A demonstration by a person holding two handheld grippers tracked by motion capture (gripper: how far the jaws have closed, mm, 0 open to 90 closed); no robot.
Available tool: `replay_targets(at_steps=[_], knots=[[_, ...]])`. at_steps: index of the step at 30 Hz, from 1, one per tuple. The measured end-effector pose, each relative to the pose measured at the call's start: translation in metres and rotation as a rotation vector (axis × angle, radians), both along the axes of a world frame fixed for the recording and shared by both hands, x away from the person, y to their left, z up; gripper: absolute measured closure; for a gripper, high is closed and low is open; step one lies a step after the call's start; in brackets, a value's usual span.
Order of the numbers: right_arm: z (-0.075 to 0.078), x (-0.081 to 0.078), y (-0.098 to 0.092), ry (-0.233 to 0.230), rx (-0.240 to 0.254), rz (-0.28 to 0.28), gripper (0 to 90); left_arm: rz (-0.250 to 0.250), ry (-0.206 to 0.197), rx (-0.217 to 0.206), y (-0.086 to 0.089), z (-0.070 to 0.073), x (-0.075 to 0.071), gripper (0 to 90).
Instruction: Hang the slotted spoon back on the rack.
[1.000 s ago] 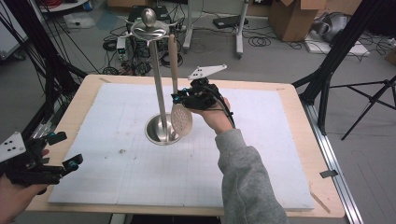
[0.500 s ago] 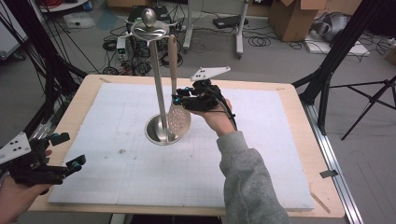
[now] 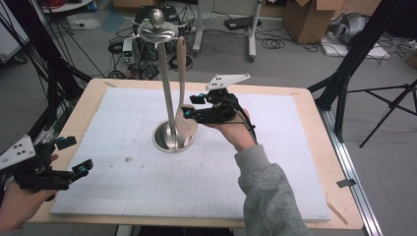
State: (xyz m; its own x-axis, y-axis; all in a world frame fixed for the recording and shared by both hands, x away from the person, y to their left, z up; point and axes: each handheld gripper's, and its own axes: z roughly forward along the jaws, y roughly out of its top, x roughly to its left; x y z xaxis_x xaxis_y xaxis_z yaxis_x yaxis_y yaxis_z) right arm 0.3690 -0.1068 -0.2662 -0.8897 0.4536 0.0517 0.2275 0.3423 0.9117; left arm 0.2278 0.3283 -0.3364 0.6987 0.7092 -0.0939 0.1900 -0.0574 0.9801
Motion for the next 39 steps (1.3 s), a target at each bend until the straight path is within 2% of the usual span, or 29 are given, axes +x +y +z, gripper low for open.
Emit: replay_targets(at_steps=[5,8,14,20,31,33,37,39], knots=[[-0.003,-0.007,-0.011,0.018,0.032,-0.002,34.5,-0.013,-0.018,-0.032,-0.003,0.004,0.006,1.7],[-0.007,-0.008,-0.020,0.030,0.042,-0.016,25.0,-0.021,-0.018,-0.036,-0.006,0.003,0.011,1.7],[-0.011,-0.014,-0.036,0.030,0.056,-0.030,15.0,-0.035,-0.008,-0.032,-0.013,0.001,0.018,1.8],[-0.016,-0.018,-0.049,0.036,0.062,-0.016,13.3,-0.039,0.001,-0.032,-0.017,-0.001,0.022,1.7],[-0.023,-0.025,-0.074,0.047,0.072,-0.050,12.4,-0.043,-0.003,-0.058,-0.019,-0.001,0.028,1.7],[-0.025,-0.025,-0.078,0.044,0.065,-0.057,12.4,-0.034,-0.009,-0.055,-0.019,-0.001,0.030,1.7],[-0.029,-0.027,-0.086,0.044,0.066,-0.079,12.4,-0.013,-0.049,-0.065,-0.018,-0.001,0.031,1.8],[-0.031,-0.028,-0.091,0.047,0.071,-0.086,12.4,-0.011,-0.052,-0.064,-0.018,0.000,0.031,1.7]])
